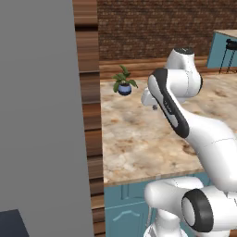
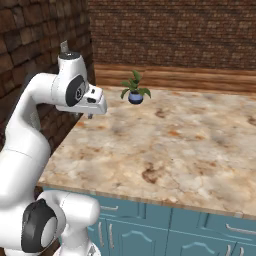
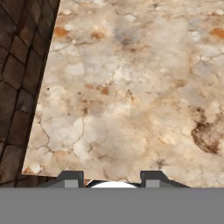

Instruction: Navigate to the electric kettle.

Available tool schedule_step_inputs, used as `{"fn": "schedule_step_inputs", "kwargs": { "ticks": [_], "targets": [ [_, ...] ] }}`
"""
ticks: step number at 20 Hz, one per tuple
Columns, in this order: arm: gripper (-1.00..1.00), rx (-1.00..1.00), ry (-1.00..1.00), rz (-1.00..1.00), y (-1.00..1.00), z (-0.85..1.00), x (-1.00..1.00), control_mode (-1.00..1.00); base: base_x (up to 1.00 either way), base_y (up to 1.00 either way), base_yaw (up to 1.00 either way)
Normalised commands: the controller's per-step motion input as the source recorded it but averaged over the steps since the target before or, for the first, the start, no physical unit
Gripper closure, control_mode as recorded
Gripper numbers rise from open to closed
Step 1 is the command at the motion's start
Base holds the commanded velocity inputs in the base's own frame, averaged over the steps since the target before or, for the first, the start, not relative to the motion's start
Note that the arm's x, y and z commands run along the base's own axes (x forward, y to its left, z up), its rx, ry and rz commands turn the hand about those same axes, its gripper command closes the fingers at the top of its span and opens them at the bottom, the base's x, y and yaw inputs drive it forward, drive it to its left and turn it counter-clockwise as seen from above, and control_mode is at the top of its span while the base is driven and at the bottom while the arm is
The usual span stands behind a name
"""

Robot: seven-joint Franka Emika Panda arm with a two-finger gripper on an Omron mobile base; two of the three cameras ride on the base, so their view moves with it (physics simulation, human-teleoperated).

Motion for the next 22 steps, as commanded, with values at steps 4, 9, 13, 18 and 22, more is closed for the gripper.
{"fn": "schedule_step_inputs", "kwargs": {
  "ticks": [4,9,13,18,22],
  "targets": [
    [-1.0,0.0,0.0,0.0,0.0,0.0,-0.65,-1.0,0.0,0.0,0.0],
    [-1.0,0.0,0.0,0.0,0.0,0.0,-1.0,-1.0,0.0,0.0,0.0],
    [-1.0,0.0,-0.05,0.0,-0.03,0.0,-1.0,-1.0,0.0,0.0,0.0],
    [-1.0,0.0,-0.3,0.0,-0.11,0.0,-0.74,-1.0,0.0,0.0,0.0],
    [-1.0,0.0,-0.38,0.0,-0.23,0.01,-0.57,-1.0,0.0,0.0,0.0]
  ]
}}
